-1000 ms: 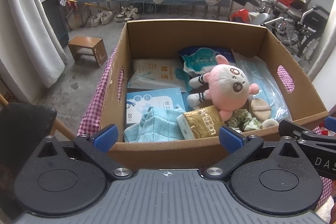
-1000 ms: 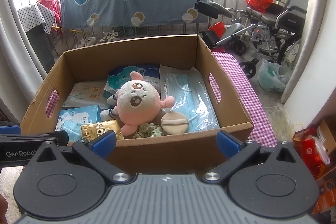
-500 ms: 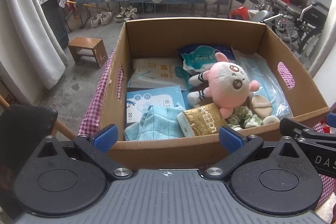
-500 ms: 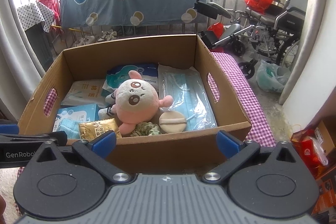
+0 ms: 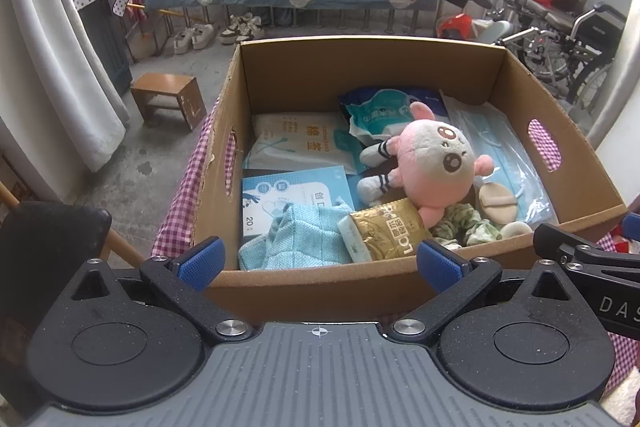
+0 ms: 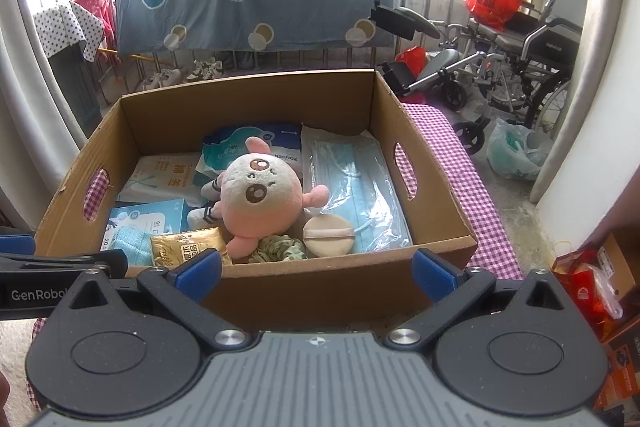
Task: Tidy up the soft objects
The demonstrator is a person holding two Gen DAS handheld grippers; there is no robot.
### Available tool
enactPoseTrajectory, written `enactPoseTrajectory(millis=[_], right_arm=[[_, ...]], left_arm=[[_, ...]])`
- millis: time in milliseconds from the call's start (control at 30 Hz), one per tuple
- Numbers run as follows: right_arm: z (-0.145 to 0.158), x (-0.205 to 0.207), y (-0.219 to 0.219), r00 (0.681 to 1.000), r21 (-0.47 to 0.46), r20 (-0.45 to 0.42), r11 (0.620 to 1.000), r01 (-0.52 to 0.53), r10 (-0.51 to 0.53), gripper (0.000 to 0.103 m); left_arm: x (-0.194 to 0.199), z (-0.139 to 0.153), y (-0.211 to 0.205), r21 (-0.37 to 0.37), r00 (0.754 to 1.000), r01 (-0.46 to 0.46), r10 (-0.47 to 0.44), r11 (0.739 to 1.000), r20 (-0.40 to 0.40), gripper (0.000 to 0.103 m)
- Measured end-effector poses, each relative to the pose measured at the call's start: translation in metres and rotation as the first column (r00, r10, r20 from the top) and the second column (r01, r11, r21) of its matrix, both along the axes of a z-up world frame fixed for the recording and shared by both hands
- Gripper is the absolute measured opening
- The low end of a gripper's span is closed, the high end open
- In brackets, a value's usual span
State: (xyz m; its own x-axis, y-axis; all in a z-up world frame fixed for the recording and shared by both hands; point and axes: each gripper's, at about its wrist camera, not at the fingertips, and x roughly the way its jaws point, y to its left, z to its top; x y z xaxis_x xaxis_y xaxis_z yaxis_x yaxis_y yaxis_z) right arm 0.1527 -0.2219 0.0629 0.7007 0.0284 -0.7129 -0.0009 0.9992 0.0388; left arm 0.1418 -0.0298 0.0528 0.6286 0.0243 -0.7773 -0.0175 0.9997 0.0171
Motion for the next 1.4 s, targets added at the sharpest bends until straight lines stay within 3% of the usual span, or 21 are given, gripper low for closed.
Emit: enactPoseTrajectory(millis=[1400], right_arm=[[0.0028,-0.002,0.0019,1.0,-0.006,-0.001,1.0,0.002,-0.002,0.103]], left_arm=[[-0.0022,-0.0014,0.0008,-0.006,1.0,-0.008,0.008,1.0,-0.008,0.102]])
